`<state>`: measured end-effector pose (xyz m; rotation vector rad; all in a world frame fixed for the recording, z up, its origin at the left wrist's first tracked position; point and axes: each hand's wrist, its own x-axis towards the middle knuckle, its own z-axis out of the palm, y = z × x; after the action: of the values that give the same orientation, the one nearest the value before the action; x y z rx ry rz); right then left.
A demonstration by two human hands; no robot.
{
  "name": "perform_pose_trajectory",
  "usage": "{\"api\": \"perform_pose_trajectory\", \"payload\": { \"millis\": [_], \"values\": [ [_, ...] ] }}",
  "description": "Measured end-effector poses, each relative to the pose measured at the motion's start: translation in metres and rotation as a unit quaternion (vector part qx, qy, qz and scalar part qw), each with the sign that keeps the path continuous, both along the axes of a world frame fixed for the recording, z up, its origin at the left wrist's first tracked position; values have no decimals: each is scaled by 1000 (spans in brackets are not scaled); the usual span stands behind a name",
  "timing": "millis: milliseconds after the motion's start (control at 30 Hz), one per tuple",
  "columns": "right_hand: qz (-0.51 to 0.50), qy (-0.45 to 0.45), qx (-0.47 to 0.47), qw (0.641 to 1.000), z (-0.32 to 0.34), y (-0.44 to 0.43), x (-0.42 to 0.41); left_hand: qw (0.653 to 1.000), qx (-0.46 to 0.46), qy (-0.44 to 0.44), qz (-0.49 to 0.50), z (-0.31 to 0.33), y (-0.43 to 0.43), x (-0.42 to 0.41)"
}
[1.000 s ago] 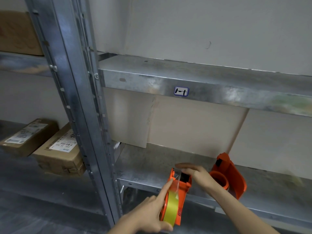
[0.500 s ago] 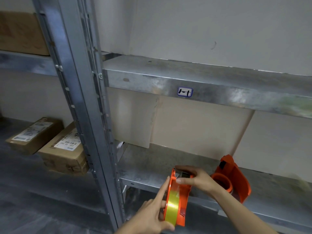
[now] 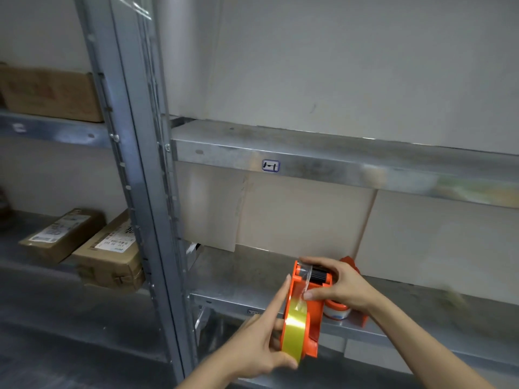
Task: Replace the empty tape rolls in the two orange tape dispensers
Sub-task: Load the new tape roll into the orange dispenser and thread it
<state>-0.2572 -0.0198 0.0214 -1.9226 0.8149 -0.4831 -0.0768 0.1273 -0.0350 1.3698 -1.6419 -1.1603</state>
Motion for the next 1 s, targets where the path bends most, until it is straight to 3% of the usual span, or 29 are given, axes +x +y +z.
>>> {"api": "perform_pose_trajectory", "payload": {
  "millis": [333, 667, 1000],
  "values": [
    [-26, 15, -106, 994, 25, 47, -79, 995, -50, -84, -8, 45, 53, -76],
    [-39, -39, -28, 998, 56, 86, -136, 994, -84, -69, -30, 80, 86, -122],
    [-43, -93, 18, 995, 60, 105, -142, 994, -97, -41, -43, 90, 99, -120]
  ]
}}
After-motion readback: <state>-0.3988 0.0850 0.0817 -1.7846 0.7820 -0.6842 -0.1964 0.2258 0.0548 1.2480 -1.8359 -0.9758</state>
